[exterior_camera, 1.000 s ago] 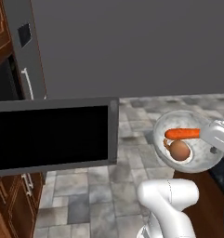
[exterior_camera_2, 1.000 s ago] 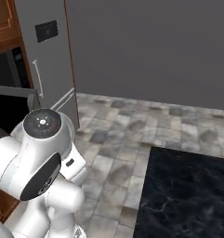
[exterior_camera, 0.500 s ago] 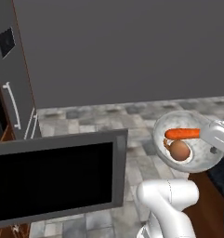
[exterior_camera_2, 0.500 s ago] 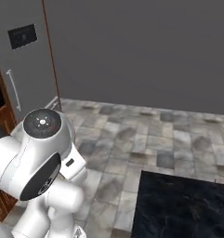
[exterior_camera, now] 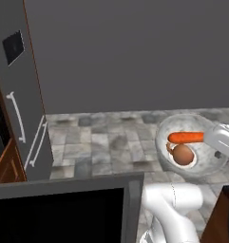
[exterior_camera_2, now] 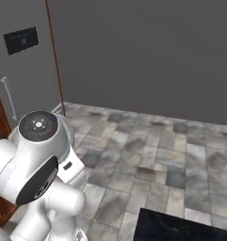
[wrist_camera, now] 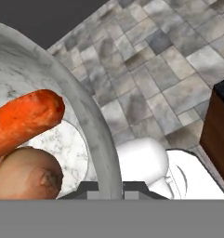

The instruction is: Place the bowl containing the carrot and onion in the microwave. Close the microwave door and press the start button to microwave the meal.

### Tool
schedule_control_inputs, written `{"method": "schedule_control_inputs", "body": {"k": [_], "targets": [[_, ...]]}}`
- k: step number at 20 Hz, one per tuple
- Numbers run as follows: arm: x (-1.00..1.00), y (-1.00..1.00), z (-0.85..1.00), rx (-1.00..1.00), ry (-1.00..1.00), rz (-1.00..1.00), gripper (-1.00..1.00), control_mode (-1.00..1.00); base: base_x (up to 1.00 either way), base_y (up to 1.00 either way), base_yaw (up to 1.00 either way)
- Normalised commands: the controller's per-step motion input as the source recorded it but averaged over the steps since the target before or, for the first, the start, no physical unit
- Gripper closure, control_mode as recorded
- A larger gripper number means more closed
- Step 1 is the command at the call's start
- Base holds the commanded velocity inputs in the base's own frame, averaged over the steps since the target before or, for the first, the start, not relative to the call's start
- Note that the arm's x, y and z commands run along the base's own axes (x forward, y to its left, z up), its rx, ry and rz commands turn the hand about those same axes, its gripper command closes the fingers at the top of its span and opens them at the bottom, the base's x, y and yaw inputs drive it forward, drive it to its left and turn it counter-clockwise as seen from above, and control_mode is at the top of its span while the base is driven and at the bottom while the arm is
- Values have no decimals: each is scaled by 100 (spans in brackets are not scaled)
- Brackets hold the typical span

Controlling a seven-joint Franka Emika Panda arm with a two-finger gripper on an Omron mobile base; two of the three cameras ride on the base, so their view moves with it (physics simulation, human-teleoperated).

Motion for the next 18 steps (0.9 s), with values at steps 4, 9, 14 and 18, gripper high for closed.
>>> {"method": "schedule_control_inputs", "body": {"k": [4, 9, 14, 18], "targets": [[0, 0, 0, 0, 0, 0, 100, 100, 54, -47, 50], [0, 0, 0, 0, 0, 0, 100, 100, 49, -47, 68], [0, 0, 0, 0, 0, 0, 100, 100, 55, -40, 77], [0, 0, 0, 0, 0, 0, 100, 100, 59, -34, 83]]}}
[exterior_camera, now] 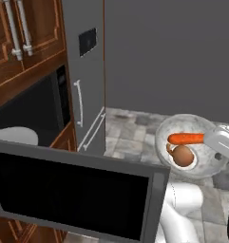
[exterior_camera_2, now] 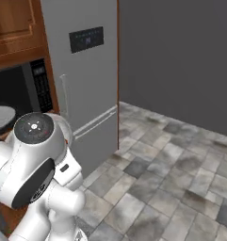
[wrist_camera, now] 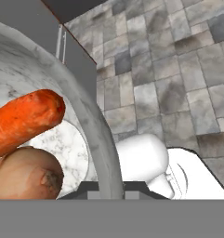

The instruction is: Place the bowl containing the carrot and onion in the microwave. Close the microwave door and press the start button to microwave the meal.

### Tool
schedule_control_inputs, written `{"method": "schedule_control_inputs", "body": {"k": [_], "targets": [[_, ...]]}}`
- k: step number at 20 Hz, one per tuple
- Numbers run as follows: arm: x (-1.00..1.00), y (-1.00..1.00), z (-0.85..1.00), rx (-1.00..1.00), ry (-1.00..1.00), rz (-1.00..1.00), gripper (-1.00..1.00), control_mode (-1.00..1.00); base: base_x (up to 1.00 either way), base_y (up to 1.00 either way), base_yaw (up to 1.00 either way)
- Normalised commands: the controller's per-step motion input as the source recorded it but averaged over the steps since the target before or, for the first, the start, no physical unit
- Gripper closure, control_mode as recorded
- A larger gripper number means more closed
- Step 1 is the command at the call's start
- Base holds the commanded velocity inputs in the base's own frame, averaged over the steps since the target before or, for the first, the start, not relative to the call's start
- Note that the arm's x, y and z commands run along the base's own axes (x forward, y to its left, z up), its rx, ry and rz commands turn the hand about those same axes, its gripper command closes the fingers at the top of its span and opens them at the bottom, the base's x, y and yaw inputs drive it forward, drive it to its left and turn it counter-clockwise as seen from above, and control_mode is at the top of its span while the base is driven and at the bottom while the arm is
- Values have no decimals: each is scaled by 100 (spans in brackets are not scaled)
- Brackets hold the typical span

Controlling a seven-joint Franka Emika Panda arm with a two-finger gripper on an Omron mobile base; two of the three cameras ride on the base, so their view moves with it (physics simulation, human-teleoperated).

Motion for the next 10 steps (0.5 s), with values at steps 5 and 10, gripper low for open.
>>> {"method": "schedule_control_inputs", "body": {"k": [5, 10], "targets": [[0, 0, 0, 0, 0, 0, 100, 100, 49, -40, 84], [0, 0, 0, 0, 0, 0, 100, 100, 49, -58, 77]]}}
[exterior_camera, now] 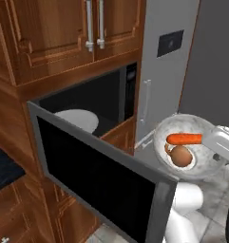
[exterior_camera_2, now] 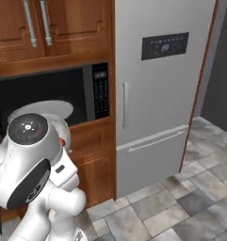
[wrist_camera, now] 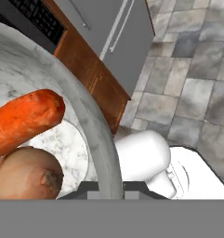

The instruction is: Place the bowl containing the carrot and onion in the microwave. Close the microwave door and press the start button to microwave the meal.

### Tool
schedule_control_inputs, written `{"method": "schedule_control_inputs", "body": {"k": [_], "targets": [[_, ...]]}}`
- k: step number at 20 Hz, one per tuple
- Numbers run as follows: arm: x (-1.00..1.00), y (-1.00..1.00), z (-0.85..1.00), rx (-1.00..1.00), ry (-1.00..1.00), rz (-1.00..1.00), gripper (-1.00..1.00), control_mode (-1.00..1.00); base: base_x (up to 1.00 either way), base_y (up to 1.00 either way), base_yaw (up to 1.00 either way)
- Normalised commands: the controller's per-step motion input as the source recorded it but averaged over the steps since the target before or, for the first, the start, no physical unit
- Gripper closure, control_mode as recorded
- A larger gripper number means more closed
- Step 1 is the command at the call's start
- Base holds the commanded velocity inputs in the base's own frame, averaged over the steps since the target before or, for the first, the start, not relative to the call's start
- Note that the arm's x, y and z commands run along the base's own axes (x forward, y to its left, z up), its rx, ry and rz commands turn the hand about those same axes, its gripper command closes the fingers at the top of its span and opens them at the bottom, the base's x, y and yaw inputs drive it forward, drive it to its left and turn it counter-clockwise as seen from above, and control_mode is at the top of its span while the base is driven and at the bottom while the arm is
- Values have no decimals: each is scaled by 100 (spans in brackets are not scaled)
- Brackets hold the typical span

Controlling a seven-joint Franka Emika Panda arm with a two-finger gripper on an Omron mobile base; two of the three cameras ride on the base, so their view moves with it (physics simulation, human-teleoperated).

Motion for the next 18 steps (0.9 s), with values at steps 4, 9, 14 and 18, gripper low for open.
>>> {"method": "schedule_control_inputs", "body": {"k": [4, 9, 14, 18], "targets": [[0, 0, 0, 0, 0, 0, 100, 100, 48, -82, 67], [0, 0, 0, 0, 0, 0, 100, 100, 25, -94, 65], [0, 0, 0, 0, 0, 0, 100, 100, 0, -53, 64], [0, 0, 0, 0, 0, 0, 100, 100, -1, 11, 62]]}}
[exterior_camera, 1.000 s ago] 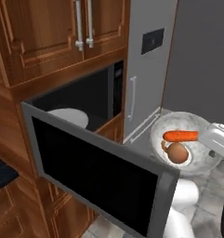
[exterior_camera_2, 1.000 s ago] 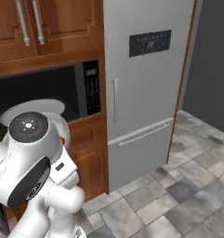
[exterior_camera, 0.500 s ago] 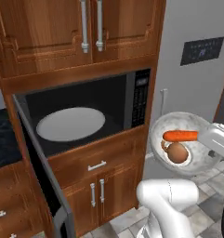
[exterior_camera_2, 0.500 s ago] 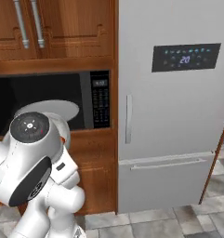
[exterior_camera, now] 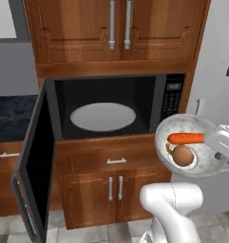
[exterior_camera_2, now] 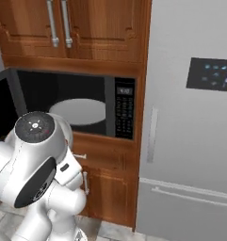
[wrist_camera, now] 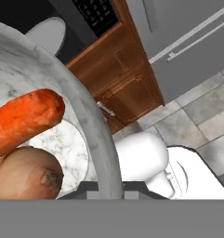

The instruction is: Place the bowl containing the carrot and onion in the microwave. Close the microwave door and press the start button to microwave the meal.

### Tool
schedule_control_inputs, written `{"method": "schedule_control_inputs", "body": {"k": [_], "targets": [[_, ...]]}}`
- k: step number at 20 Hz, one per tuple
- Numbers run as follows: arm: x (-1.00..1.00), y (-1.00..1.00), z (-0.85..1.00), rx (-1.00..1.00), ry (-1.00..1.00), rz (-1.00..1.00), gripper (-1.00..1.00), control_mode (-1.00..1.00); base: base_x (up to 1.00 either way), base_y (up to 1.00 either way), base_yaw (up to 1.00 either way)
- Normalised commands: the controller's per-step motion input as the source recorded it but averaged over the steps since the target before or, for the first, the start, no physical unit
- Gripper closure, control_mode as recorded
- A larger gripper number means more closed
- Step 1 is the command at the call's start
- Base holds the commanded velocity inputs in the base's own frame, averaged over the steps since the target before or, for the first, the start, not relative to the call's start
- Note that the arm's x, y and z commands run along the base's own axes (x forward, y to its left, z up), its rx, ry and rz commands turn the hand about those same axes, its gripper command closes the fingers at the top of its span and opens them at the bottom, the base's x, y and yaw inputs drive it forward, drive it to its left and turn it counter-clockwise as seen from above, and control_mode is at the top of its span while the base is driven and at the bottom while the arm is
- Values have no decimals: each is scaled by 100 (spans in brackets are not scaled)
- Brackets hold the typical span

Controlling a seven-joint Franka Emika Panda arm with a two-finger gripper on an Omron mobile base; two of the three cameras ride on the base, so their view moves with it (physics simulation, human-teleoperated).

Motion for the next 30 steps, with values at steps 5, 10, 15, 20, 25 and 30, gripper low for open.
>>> {"method": "schedule_control_inputs", "body": {"k": [5, 10, 15, 20, 25, 30], "targets": [[0, 0, 0, 0, 0, 0, 100, 100, -13, 20, 48], [0, 0, 0, 0, 0, 0, 100, 100, -29, 22, 37], [0, 0, 0, 0, 0, 0, 100, 100, -47, 42, 32], [0, 0, 0, 0, 0, 0, 100, 100, -19, 32, 24], [0, 0, 0, 0, 0, 0, 100, 100, 21, 0, 4], [0, 0, 0, 0, 0, 0, 100, 100, 44, 0, 0]]}}
